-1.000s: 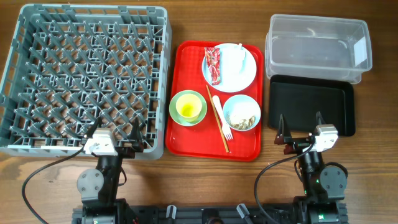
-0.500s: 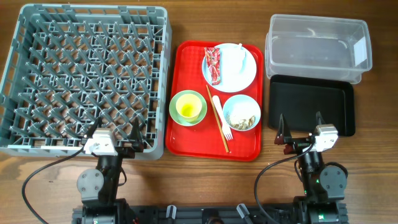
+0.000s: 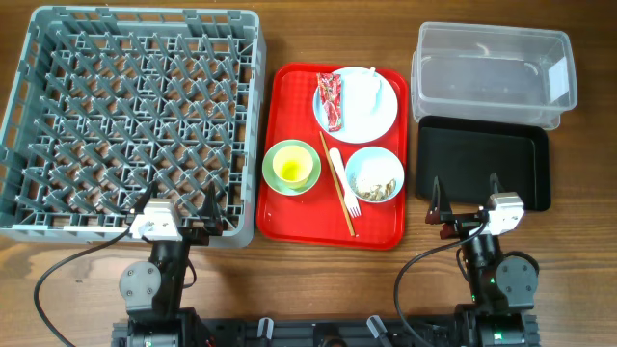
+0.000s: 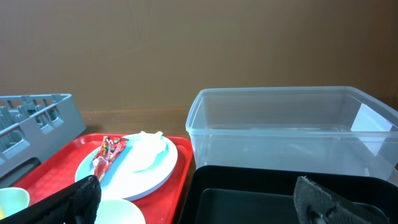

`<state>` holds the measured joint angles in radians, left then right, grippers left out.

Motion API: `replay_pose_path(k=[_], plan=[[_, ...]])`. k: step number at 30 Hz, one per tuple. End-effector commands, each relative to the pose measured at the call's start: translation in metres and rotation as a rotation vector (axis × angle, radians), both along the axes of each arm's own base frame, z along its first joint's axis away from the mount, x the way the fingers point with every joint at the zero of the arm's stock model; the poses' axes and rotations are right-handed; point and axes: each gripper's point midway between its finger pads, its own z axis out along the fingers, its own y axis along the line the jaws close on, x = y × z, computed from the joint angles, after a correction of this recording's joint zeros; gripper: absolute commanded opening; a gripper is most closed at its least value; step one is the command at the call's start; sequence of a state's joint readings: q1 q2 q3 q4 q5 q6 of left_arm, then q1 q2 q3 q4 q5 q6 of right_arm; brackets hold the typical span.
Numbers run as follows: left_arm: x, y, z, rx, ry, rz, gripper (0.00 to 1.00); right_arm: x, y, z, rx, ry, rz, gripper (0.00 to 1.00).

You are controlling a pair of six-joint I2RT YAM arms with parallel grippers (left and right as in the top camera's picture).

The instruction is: Sort waste into correct bins and load items into the dishwasher rack

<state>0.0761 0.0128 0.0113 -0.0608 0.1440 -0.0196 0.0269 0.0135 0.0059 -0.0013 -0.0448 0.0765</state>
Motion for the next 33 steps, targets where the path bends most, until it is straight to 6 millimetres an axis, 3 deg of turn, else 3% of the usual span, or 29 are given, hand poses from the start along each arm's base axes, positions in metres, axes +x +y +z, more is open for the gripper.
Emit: replay_pose_path(k=[1, 28, 33], plan=[[0.0, -0.001, -0.002, 0.011, 0.002, -0.01, 1.0, -0.001, 0.001, 0.002, -0.014, -0.011, 0.011, 1.0], [0.0, -0.002, 0.0, -0.024, -0.003, -0.012, 1.0, -0.001, 0.002, 0.004, 0.023, -0.013, 0.011, 1.0], [-0.007, -0.002, 0.027, -0.13, 0.045, -0.003, 1.0, -0.002, 0.004, 0.028, 0.081, 0.044, 0.021, 1.0]])
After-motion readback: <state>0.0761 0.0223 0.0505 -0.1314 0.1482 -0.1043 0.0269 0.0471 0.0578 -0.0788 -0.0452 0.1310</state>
